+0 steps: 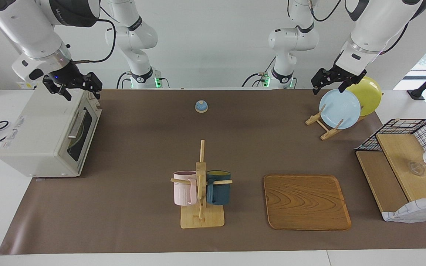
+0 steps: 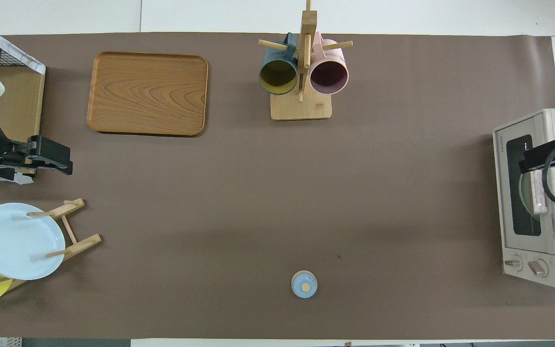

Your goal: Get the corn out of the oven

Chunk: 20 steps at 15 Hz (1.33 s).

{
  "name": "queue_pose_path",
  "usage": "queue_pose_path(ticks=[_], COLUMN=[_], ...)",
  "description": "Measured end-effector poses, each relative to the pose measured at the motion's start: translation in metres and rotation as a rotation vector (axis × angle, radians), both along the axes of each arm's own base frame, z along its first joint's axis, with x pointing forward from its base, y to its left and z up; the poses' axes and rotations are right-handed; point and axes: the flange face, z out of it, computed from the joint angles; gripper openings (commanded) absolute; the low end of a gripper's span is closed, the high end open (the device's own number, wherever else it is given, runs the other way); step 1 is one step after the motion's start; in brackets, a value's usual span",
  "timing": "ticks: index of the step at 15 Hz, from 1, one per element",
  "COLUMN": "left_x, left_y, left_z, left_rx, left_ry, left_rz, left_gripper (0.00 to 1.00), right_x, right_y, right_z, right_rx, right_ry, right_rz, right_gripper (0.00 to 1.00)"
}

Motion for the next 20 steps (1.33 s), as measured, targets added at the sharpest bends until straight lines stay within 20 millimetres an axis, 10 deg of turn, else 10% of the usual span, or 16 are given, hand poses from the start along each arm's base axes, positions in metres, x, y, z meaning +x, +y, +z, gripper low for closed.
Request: queue_pose_path(ticks=[9, 11, 20], left_x=[0.000, 0.000, 0.000], left_y=[0.000, 0.000, 0.000], left_z=[0.000, 0.000, 0.000], left_rx=[0.000, 0.000, 0.000], left_ry=[0.000, 0.000, 0.000], left_rz=[0.000, 0.000, 0.000], left_gripper=[1.00, 1.00, 1.00], right_x=[0.000, 0.000, -0.016], right_y=[0.003, 0.004, -0.045], right_z=[0.000, 0.000, -0.062], right_rx=[0.000, 0.000, -0.020], right_ry=[0.000, 0.001, -0.052], right_rz=[0.005, 0.007, -0.105], right_gripper=[0.95, 0.00, 0.00])
